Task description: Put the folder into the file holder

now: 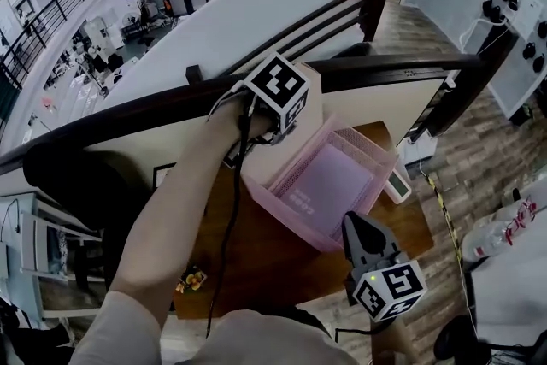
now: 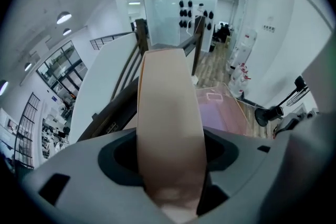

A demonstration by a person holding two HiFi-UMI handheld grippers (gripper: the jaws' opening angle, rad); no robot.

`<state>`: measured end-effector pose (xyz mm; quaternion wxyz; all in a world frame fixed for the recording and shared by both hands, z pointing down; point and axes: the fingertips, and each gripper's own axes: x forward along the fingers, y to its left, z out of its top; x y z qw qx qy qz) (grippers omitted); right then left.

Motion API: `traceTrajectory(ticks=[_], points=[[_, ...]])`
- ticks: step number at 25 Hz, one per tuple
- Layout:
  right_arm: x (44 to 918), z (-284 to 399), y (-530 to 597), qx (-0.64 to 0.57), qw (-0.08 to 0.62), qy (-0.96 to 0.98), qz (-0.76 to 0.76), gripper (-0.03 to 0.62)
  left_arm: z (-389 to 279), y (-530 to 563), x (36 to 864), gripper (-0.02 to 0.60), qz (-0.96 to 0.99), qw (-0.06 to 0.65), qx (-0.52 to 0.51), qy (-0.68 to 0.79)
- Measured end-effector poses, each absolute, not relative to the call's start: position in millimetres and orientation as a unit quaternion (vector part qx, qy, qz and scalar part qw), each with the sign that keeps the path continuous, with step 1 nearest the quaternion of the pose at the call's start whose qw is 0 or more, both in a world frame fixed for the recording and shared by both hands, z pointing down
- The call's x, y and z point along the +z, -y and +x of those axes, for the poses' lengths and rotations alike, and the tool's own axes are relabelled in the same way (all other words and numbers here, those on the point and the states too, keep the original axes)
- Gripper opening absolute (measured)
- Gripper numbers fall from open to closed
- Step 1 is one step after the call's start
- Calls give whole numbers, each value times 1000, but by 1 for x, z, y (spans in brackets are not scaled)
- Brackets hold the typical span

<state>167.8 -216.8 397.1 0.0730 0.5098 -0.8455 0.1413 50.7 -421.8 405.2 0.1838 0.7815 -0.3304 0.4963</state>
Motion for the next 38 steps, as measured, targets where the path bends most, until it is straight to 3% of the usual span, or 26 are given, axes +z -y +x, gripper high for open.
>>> traceTrajectory(ticks=[14, 31, 38], points=[[419, 174, 233, 160, 79, 846, 502, 3, 53, 418, 498, 291, 738, 237, 535, 335], [427, 164, 240, 171, 81, 849, 493, 3, 37, 395, 499, 293, 692, 265, 592, 318], [436, 161, 237, 178, 88, 852, 485, 3, 42, 390, 512, 295, 698, 298, 545, 356]])
